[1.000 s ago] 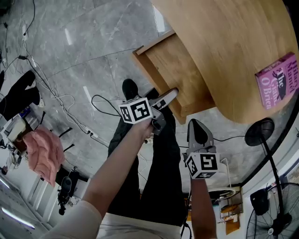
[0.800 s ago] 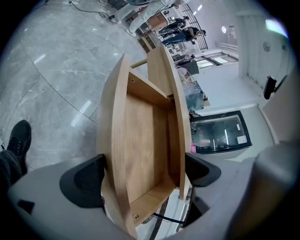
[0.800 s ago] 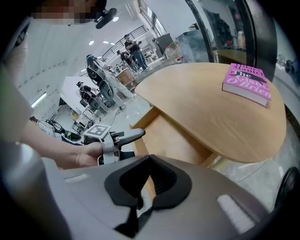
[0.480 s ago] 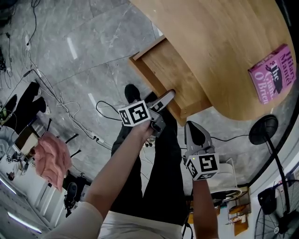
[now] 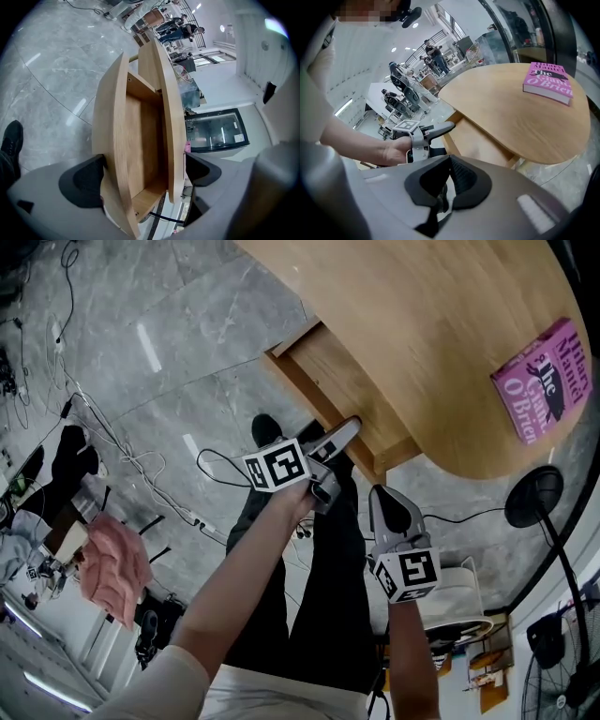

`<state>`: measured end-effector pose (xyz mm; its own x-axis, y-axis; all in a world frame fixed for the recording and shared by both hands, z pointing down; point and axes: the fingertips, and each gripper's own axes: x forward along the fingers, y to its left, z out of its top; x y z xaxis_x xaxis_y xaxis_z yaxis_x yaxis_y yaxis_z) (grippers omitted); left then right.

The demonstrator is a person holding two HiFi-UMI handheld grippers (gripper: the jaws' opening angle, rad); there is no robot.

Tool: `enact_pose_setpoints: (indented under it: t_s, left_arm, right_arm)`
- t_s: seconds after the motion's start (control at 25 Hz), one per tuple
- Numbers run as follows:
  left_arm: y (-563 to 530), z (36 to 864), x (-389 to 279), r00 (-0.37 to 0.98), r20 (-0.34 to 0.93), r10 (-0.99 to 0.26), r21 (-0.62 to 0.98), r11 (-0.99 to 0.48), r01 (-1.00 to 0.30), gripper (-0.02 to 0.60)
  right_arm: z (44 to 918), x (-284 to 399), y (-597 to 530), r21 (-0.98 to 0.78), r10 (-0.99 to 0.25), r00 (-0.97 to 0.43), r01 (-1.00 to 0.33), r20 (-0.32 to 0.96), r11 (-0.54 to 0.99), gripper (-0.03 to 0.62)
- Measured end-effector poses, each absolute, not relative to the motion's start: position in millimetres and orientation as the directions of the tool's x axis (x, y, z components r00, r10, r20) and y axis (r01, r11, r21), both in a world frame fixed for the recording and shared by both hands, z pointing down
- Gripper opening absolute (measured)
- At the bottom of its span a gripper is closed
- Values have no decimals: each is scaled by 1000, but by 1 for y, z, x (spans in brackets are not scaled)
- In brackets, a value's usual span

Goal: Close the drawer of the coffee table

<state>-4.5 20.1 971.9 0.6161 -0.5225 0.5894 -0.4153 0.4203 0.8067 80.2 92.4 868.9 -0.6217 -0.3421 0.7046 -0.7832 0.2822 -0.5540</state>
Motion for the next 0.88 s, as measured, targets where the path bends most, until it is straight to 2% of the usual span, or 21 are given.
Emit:
enact_pose_setpoints:
  t_s: [0.88]
  left_arm:
    - [-35,961,58,695,529,-486,848,288,-444,525]
  right_arm:
    - [894,120,105,-551,-387,-573,-815,722,177,11]
